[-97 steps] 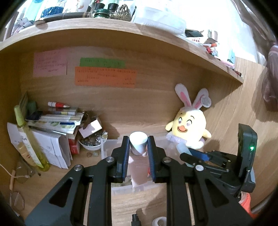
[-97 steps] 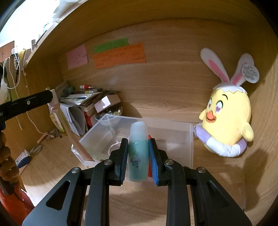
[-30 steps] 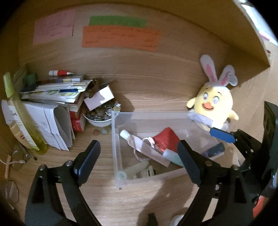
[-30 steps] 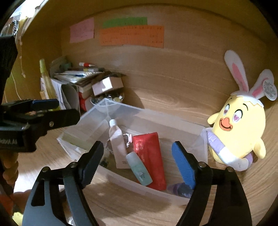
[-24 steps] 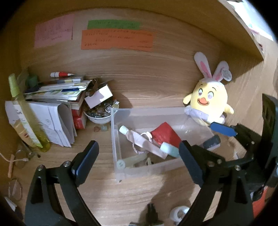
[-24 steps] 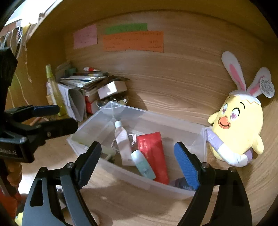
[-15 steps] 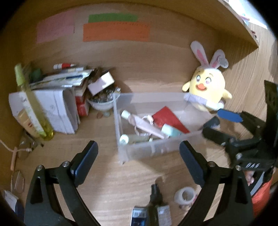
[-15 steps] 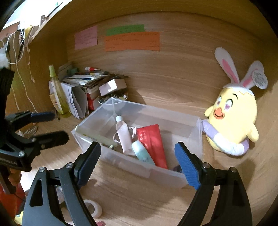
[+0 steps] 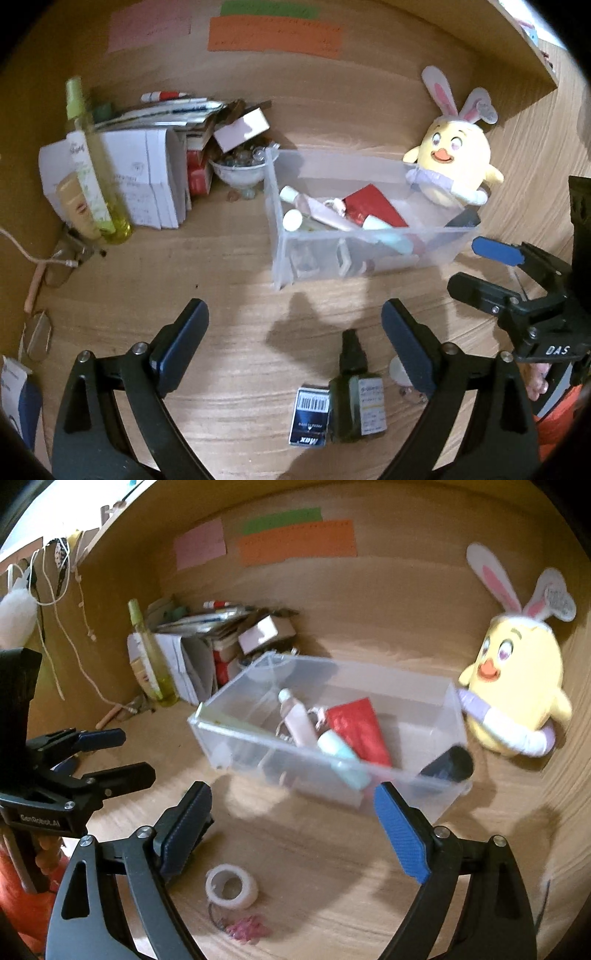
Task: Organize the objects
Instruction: 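Lower the left tool toward the dark spray bottle while the right tool reaches the tape roll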
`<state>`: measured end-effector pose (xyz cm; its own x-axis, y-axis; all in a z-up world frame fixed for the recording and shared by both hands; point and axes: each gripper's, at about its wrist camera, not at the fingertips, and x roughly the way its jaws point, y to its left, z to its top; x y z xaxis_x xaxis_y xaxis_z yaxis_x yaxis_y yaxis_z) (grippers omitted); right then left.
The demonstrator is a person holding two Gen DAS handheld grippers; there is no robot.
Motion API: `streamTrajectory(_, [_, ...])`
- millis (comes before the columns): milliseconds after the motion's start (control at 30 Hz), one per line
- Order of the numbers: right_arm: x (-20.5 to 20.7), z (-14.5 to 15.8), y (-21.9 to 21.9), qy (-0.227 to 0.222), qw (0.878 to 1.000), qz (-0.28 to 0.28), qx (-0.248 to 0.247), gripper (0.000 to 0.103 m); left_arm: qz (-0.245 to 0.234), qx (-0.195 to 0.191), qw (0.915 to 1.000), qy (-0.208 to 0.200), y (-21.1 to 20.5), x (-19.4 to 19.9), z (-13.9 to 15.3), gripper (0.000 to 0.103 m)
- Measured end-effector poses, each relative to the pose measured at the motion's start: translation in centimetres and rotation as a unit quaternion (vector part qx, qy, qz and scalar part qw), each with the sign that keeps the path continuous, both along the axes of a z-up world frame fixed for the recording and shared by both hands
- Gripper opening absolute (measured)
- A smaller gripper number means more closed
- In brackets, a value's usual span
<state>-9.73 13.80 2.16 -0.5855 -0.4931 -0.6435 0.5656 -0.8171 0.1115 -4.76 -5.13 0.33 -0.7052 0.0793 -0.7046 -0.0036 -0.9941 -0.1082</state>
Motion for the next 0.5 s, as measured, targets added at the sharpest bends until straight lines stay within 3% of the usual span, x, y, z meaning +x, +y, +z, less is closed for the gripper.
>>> streamTrajectory(200, [0.9,-1.9,0.1,-0.028,1.000,0.001,-0.003,0.088,-0.003,0.005,0.9999,-0.012,0.1,1.1,-1.3,0.096])
streamTrajectory(500, [3.4,-4.3,-1.8,-0.036,0.998,0.035,0.035,0.084,-0.004,0.015,0.9996,-0.024,-0.5,3.1,-2.3,0.096])
